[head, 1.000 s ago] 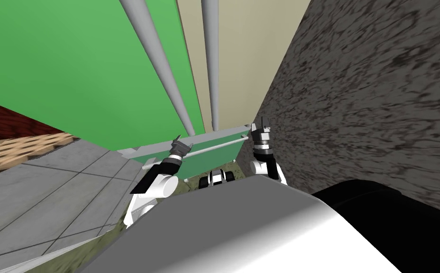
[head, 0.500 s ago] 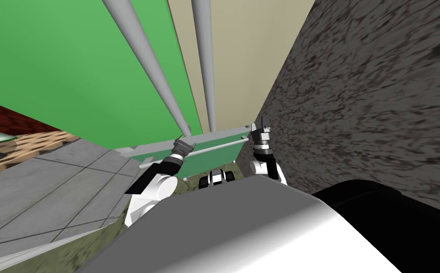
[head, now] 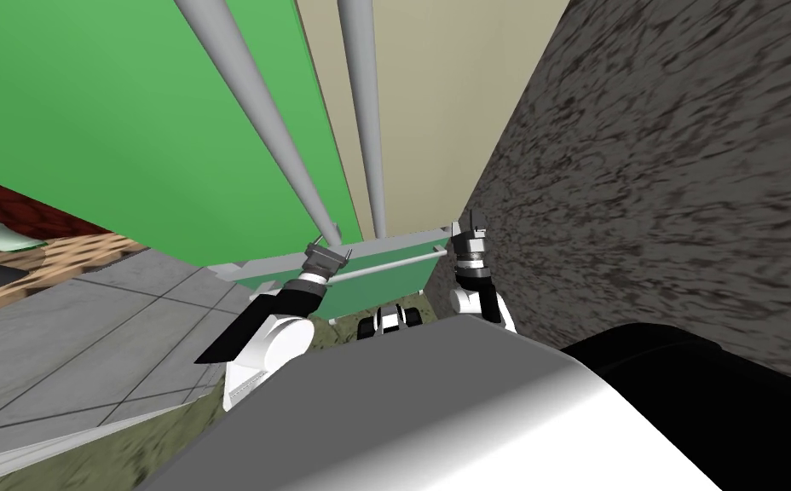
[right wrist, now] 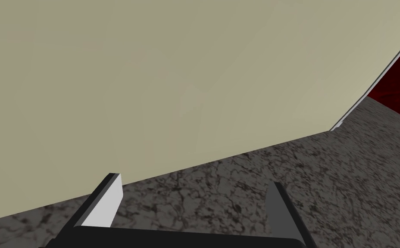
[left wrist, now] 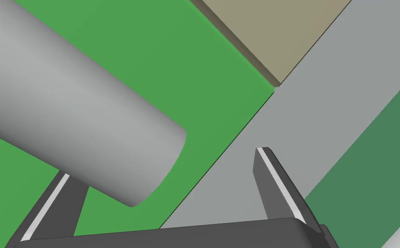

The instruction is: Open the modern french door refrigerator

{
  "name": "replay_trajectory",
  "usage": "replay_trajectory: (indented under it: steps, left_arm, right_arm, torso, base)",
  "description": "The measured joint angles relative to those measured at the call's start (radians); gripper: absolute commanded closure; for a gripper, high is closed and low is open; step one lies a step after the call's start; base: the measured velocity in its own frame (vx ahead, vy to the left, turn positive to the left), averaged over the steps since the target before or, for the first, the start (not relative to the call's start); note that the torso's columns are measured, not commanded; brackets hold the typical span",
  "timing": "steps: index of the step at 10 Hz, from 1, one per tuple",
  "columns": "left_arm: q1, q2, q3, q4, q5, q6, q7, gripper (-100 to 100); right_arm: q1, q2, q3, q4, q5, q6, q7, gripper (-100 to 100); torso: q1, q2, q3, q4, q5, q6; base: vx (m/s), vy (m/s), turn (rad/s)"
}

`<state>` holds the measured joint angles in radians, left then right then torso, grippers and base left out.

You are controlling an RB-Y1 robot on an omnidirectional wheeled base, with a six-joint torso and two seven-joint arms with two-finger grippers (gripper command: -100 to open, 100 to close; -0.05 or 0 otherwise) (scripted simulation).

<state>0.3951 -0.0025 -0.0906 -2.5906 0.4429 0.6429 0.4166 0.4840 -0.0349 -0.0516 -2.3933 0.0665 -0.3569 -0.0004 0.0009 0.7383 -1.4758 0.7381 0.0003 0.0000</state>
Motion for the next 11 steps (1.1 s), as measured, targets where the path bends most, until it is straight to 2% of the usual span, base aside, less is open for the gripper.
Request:
replay_trajectory:
  steps: [1,4,5,7,8,11]
  left_arm:
    - [-0.002,-0.020,0.000,-0.016,0.003,0.005,0.001,-100]
    - [-0.031,-0.027,0.009,-0.021,-0.002,0.035,0.010,-100]
    - [-0.032,-0.028,0.009,-0.021,-0.002,0.038,0.011,100]
    - [-0.016,-0.026,0.010,-0.027,0.001,0.010,0.006,100]
    - [-0.021,-0.018,-0.007,-0.022,0.009,0.006,0.001,100]
    - [-0.055,0.022,-0.033,-0.018,0.058,0.045,0.004,100]
  right_arm:
    - [0.000,0.000,0.000,0.000,0.000,0.000,0.000,0]
    - [0.000,0.000,0.000,0.000,0.000,0.000,0.000,0]
    - [0.000,0.000,0.000,0.000,0.000,0.000,0.000,0]
    - [0.000,0.000,0.000,0.000,0.000,0.000,0.000,0]
    - [0.000,0.000,0.000,0.000,0.000,0.000,0.000,0]
    - [0.000,0.000,0.000,0.000,0.000,0.000,0.000,0]
  torso:
    - [0.000,0.000,0.000,0.000,0.000,0.000]
    - [-0.002,-0.005,-0.003,-0.001,-0.001,0.000]
    - [-0.001,-0.001,-0.001,-0.001,0.000,0.000]
    - [-0.006,0.000,0.002,-0.003,-0.001,0.004]
    - [-0.006,0.004,0.003,-0.001,-0.002,0.006]
    - [-0.003,0.011,0.007,0.004,-0.001,0.000]
  base:
    - [0.001,-0.005,0.004]
    - [0.068,-0.019,0.034]
    - [-0.045,0.028,-0.035]
    - [-0.062,0.087,-0.047]
    - [-0.126,0.206,-0.138]
    - [-0.224,0.226,-0.135]
